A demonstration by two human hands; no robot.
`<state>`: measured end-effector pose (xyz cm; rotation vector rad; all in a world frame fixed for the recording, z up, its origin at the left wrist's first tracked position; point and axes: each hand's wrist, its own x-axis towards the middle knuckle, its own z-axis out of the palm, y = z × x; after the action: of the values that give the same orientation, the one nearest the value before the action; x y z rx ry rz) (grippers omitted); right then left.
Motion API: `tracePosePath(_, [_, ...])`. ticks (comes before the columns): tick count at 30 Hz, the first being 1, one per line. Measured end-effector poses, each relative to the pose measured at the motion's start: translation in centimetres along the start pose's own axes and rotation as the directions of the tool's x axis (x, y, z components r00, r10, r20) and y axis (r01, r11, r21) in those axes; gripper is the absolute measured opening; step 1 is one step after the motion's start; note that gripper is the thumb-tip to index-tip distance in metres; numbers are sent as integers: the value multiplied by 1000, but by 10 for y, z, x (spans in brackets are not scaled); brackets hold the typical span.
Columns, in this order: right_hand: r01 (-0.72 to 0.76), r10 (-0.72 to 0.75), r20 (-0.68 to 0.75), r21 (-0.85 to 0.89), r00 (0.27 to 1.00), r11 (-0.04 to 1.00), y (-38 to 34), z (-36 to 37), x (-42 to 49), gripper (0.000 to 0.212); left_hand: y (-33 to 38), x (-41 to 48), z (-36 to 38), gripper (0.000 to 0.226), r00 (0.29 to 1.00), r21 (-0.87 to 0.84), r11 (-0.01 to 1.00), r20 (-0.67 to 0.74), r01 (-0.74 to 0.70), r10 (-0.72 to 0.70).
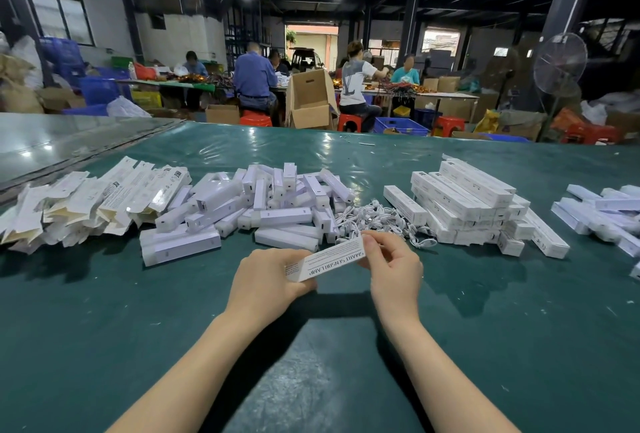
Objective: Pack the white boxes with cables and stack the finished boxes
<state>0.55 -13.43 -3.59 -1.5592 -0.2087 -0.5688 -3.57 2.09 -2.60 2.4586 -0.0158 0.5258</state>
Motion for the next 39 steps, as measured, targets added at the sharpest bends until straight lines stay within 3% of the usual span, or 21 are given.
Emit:
tracePosePath(6, [-34, 34, -6, -21, 999, 999, -2, -4, 3, 26, 0, 0, 0, 27, 1000, 2, 1000, 1, -4, 4])
tracePosePath(8, [9, -10, -11, -53, 1000, 999, -4, -5, 3, 33, 0, 0, -1, 28, 1000, -25, 1000, 7, 0, 0])
tracePosePath(11, [82, -85, -17, -134, 996, 988, -4, -5, 2, 27, -1, 0, -2, 30, 1000, -40, 999, 8, 5, -5])
tracePosePath(13, [-1, -1, -17, -68, 1000, 998, -2, -5, 4, 24, -1, 0, -1, 31, 1000, -41, 999, 0, -2, 2])
tracePosePath(16, [-247, 244, 40, 220, 969, 944, -2, -4, 7, 23, -1, -1, 0, 31, 1000, -18, 1000, 5, -12, 12])
tracePosePath(18, [-294, 286, 70, 272, 956, 916, -3, -6, 9, 21, -1, 0, -1, 30, 1000, -24, 1000, 11, -4, 4])
tracePosePath(22, [-227, 210, 103, 199, 972, 953, -3, -9, 12, 18, -3, 2, -2, 27, 999, -58, 998, 32, 14, -12])
tracePosePath(28, [-240, 212, 147, 209, 966, 948, -2, -10, 13, 20, -4, 4, -2, 28, 999, -61, 998, 46, 27, -24])
tracePosePath(32, [-130, 114, 149, 107, 982, 986, -4, -10, 12, 22, -4, 3, -2, 30, 998, -85, 995, 49, 49, -45])
tracePosePath(36, [52, -54, 130, 14, 990, 999, -8, 1, 3, 24, -4, 4, -2, 33, 996, -140, 987, -19, 82, -86])
tracePosePath(39, [16, -22, 185, 34, 982, 999, -6, 10, -3, 32, -4, 5, 0, 32, 990, -145, 983, -73, 109, -120])
